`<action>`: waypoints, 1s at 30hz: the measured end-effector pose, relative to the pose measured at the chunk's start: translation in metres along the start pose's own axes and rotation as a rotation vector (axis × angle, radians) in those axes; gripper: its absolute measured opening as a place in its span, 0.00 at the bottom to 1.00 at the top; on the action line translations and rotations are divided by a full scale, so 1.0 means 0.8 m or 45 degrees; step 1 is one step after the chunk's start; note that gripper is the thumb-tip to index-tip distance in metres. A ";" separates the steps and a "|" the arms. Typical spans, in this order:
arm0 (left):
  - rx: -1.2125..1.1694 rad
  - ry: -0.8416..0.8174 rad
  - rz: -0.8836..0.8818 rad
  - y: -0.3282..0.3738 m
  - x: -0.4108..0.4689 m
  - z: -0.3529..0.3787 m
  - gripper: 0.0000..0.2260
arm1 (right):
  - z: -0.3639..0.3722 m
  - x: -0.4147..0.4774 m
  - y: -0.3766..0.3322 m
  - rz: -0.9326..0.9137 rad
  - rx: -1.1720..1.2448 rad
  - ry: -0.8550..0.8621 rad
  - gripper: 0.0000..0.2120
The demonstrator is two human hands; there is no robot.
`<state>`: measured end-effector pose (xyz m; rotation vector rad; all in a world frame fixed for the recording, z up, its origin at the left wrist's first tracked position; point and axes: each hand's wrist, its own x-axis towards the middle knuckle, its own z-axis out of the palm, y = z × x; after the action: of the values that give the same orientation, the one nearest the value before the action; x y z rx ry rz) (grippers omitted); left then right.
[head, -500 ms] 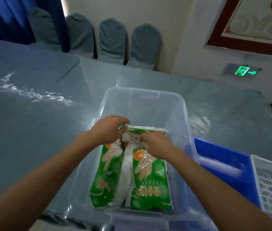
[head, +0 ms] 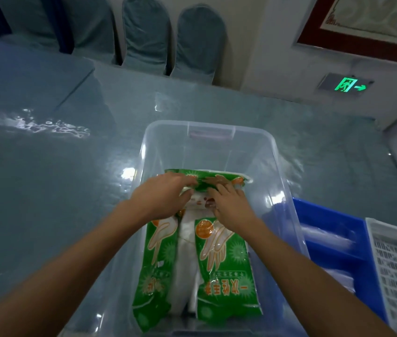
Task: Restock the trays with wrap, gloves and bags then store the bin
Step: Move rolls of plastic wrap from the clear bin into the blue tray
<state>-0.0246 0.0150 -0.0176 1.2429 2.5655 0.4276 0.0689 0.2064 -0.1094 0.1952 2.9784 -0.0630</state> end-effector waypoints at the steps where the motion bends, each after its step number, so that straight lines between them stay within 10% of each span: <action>1: 0.005 0.001 -0.002 -0.001 0.001 0.001 0.16 | 0.002 0.001 0.001 -0.002 -0.022 0.013 0.25; 16: -0.105 0.131 -0.084 0.002 0.006 -0.004 0.16 | 0.005 -0.014 -0.003 0.088 -0.055 0.115 0.28; 26: -0.557 0.492 -0.109 0.001 0.009 -0.004 0.18 | -0.059 -0.062 -0.015 0.440 0.874 0.361 0.17; 30: -0.831 0.330 -0.156 0.018 0.015 0.003 0.18 | -0.072 -0.069 -0.018 0.533 1.296 0.448 0.16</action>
<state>-0.0210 0.0332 -0.0158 0.8244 2.3563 1.3363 0.1125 0.1878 -0.0432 1.0014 2.8185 -1.6090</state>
